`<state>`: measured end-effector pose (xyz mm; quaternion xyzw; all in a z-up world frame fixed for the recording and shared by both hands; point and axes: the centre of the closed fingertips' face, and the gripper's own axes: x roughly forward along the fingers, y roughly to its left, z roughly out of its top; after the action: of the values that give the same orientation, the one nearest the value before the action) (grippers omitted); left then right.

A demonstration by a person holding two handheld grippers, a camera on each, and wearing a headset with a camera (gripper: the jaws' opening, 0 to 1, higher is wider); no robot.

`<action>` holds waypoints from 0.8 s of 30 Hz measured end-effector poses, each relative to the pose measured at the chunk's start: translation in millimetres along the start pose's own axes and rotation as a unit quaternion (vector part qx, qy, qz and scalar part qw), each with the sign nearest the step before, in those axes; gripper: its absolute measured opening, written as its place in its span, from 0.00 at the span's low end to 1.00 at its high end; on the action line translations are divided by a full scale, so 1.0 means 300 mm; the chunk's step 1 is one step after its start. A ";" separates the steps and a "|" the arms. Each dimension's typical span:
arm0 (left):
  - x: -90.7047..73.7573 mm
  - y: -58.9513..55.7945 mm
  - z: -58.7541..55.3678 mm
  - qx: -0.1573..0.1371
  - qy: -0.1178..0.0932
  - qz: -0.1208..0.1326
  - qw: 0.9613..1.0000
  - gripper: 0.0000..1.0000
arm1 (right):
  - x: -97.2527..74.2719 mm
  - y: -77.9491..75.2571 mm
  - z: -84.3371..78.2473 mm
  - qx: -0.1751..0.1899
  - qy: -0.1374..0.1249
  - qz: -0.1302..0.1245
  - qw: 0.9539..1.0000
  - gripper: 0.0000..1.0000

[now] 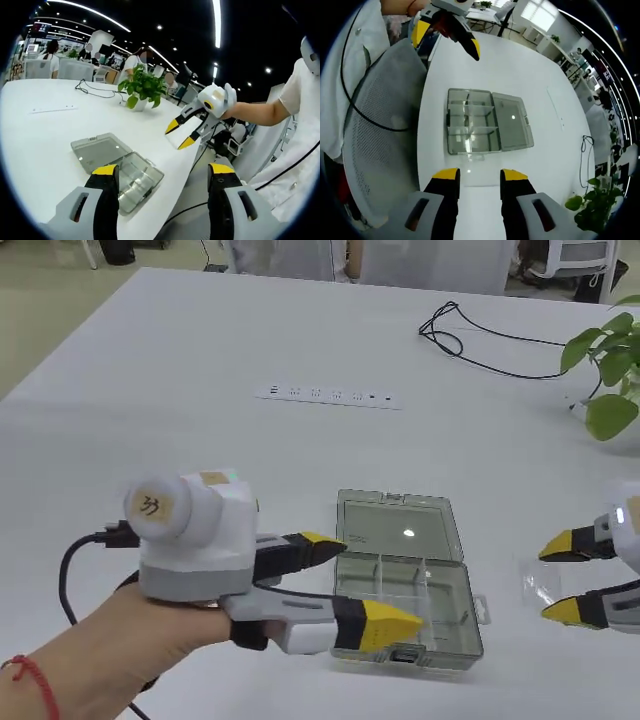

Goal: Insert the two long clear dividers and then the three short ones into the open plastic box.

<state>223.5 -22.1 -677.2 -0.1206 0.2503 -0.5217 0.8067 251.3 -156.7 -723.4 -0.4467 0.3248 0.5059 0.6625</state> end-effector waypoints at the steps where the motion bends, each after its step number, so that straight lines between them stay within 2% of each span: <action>1: 0.006 -0.002 0.000 -0.006 0.002 0.001 1.000 0.69 | -0.005 0.007 0.018 0.000 -0.003 -0.001 1.000 0.32; 4: 0.025 -0.013 0.000 -0.043 0.010 0.002 0.999 0.63 | -0.017 0.021 0.067 -0.003 -0.008 -0.006 1.000 0.32; 7: 0.041 -0.019 0.009 -0.060 0.006 0.000 0.998 0.55 | -0.029 0.027 0.110 0.003 -0.017 -0.008 1.000 0.32; 10: 0.060 -0.025 0.012 -0.101 0.004 -0.002 0.995 0.45 | -0.044 0.044 0.159 0.008 -0.025 -0.011 1.000 0.32; 16: 0.088 -0.047 0.015 -0.137 0.005 -0.009 0.991 0.36 | -0.057 0.076 0.222 0.007 -0.032 -0.012 0.999 0.32; 24: 0.141 -0.088 -0.012 -0.167 0.023 -0.023 0.985 0.25 | -0.069 0.116 0.295 -0.003 -0.040 -0.006 0.999 0.32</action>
<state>215.0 -71.2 -680.0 -0.2469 0.3498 -0.4937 0.7569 210.3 -79.9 -679.7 -0.4301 0.2941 0.5206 0.6764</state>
